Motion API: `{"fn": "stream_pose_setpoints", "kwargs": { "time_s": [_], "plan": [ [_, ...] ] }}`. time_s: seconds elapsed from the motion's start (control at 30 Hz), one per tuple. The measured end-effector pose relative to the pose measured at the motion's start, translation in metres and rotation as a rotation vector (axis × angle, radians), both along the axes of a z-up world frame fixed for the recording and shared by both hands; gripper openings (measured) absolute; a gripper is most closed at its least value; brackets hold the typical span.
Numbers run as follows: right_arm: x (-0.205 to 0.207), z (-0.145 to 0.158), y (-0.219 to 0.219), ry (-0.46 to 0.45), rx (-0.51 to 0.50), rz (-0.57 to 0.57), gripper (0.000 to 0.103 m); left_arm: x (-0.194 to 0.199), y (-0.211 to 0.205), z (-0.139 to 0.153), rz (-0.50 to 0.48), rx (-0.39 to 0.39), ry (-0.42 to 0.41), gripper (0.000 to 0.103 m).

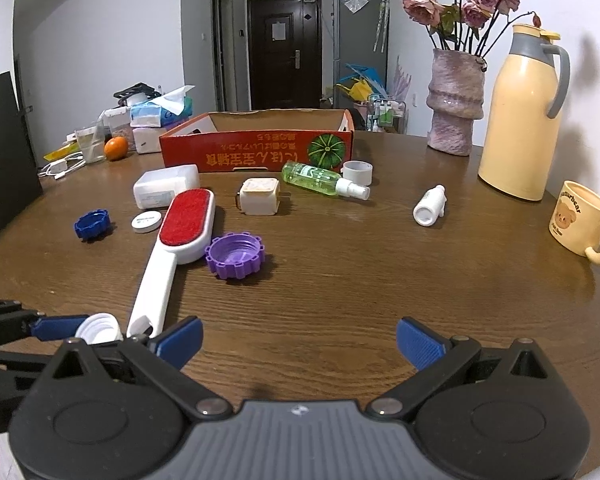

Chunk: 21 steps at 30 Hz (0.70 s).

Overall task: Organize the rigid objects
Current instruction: 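Lift the white cap with the left gripper while the right gripper grasps the lint brush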

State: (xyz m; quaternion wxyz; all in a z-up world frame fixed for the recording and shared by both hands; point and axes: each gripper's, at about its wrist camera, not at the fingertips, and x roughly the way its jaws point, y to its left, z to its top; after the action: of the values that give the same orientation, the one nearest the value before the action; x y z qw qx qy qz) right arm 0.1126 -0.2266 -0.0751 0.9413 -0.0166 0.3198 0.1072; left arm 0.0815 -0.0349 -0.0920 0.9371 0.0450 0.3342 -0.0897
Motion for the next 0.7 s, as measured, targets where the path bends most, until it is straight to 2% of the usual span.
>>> {"fn": "stream_pose_setpoints", "kwargs": {
  "time_s": [0.43,0.7],
  "plan": [
    [0.021,0.008,0.020,-0.011,-0.007,0.023,0.103,0.022,0.025,0.022,0.048,-0.032,-0.038,0.042],
    [0.044,0.010,0.040,-0.006,-0.014,0.047,0.103,0.040,0.049,0.025,0.091,-0.053,-0.037,0.042]
  ]
}}
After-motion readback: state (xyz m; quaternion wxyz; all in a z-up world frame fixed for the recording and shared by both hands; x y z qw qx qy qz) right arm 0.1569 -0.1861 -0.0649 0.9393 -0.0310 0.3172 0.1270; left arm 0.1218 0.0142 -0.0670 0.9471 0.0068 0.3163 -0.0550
